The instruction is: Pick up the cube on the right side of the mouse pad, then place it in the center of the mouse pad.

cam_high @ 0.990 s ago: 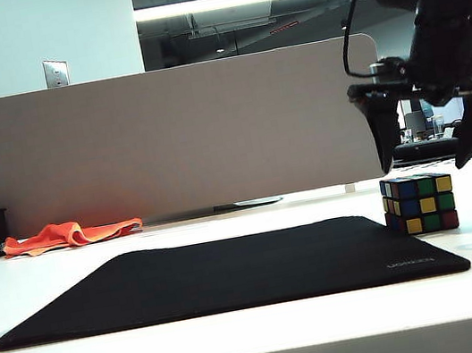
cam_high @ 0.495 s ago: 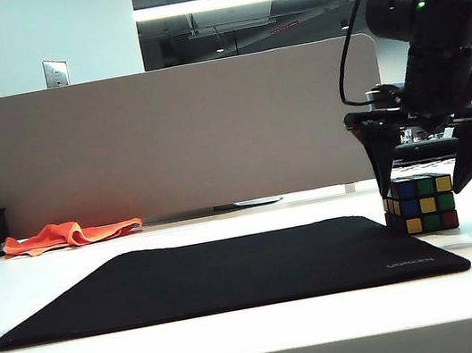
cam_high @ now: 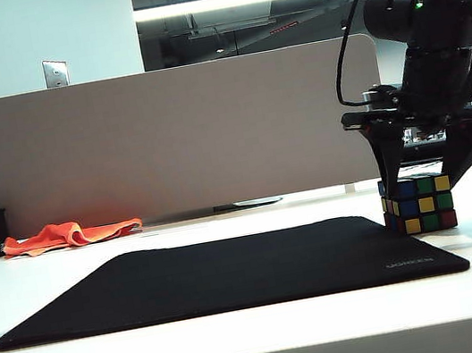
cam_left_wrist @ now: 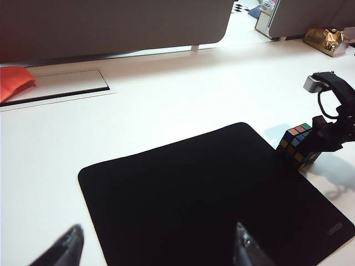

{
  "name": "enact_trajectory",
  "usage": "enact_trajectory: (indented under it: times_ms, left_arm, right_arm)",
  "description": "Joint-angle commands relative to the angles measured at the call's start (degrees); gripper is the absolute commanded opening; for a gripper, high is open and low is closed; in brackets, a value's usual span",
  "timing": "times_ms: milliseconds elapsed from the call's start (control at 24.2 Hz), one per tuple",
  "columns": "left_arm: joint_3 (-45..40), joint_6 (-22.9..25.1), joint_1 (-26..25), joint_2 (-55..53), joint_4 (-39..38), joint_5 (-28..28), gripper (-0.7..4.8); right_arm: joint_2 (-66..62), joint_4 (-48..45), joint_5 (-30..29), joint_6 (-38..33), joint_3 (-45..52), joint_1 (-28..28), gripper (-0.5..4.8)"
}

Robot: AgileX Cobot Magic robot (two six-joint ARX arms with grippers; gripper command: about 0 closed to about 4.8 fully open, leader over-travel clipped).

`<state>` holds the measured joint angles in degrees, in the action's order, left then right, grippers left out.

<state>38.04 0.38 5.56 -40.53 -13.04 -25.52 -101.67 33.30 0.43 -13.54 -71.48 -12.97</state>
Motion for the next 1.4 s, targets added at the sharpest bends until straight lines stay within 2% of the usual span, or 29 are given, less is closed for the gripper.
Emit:
enact_trajectory:
  times_ms: [41,165,289,495,619,825,1031,1402]
  left_arm:
    - [0.39,0.02,-0.04,0.13,0.48,-0.46,3.44]
    - [0.39,0.02,-0.04,0.17,0.48,-0.46,3.44]
    - [0.39,0.02,-0.02,0.17,0.48,-0.46,3.44]
    - [0.42,0.04,0.9,0.17,0.48,-0.44,3.44]
    - [0.39,0.04,1.31,0.17,0.48,-0.42,3.44]
    - [0.42,0.04,1.4,0.17,0.46,-0.44,3.44]
    - [0.39,0.04,1.4,0.17,0.44,-0.44,3.44]
    - [0.42,0.04,1.4,0.17,0.42,-0.42,3.44]
  right_arm:
    - [1.11,1.18,0.11,1.38,-2.1,-0.13,2.68]
    - [2.03,4.83,0.09,2.01,-5.2,-0.13,2.4]
    - [4.66,8.57,-0.2,1.99,-10.16,-0.17,2.39]
    - [9.03,8.98,-2.19,1.99,-15.3,-1.68,2.39]
    - [9.97,8.92,-5.4,1.97,-19.12,-4.09,2.4]
    - [9.31,5.99,-4.76,2.01,-22.86,-10.27,2.4]
    - [3.74,3.52,-1.42,3.32,-22.88,-16.55,2.4]
    - [-8.83,4.11,-1.53,6.1,-22.86,-19.85,2.39]
